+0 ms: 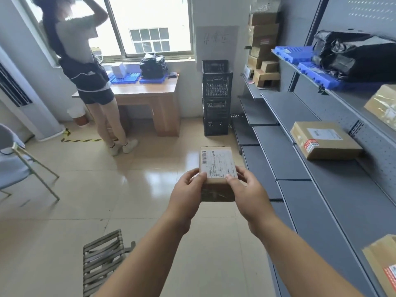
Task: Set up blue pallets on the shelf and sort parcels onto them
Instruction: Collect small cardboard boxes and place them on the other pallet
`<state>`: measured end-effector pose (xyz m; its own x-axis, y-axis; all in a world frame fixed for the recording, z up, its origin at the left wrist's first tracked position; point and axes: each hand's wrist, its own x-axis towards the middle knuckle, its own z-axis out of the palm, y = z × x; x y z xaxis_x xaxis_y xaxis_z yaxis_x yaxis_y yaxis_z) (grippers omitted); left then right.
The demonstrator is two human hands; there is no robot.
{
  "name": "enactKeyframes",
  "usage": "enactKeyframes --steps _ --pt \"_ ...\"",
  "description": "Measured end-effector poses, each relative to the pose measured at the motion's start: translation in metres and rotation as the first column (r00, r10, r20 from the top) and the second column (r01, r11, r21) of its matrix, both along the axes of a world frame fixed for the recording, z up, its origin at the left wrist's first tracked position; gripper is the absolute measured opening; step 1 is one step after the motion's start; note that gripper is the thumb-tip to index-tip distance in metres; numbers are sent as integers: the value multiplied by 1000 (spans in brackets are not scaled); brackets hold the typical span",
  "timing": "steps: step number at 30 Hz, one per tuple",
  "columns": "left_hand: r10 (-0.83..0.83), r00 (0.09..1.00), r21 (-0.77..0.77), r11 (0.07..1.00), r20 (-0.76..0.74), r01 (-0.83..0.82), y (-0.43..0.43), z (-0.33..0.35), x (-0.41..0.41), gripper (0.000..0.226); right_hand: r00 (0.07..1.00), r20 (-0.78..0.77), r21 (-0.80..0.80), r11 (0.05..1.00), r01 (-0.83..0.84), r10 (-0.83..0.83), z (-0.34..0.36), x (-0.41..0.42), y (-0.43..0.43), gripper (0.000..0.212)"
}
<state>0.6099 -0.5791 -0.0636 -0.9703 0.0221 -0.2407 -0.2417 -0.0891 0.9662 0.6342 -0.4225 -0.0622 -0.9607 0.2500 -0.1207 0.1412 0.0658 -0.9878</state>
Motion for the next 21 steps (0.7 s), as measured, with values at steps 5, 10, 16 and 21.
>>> enactKeyframes --steps 5,10,16,21 --pt "-58 998 -17 998 12 58 10 -1 -82 13 998 8 7 998 58 -58 0 -75 10 33" --pt "-60 998 -15 998 16 60 33 0 -184 10 998 -12 -7 998 68 -68 -3 -175 31 33" --pt "-22 1000 -19 1000 1 22 77 16 -304 10 999 -33 -13 1000 26 -26 8 -306 75 27" --pt "28 999 2 1000 -32 -28 104 31 -393 11 999 -46 18 999 -27 28 23 -405 103 37"
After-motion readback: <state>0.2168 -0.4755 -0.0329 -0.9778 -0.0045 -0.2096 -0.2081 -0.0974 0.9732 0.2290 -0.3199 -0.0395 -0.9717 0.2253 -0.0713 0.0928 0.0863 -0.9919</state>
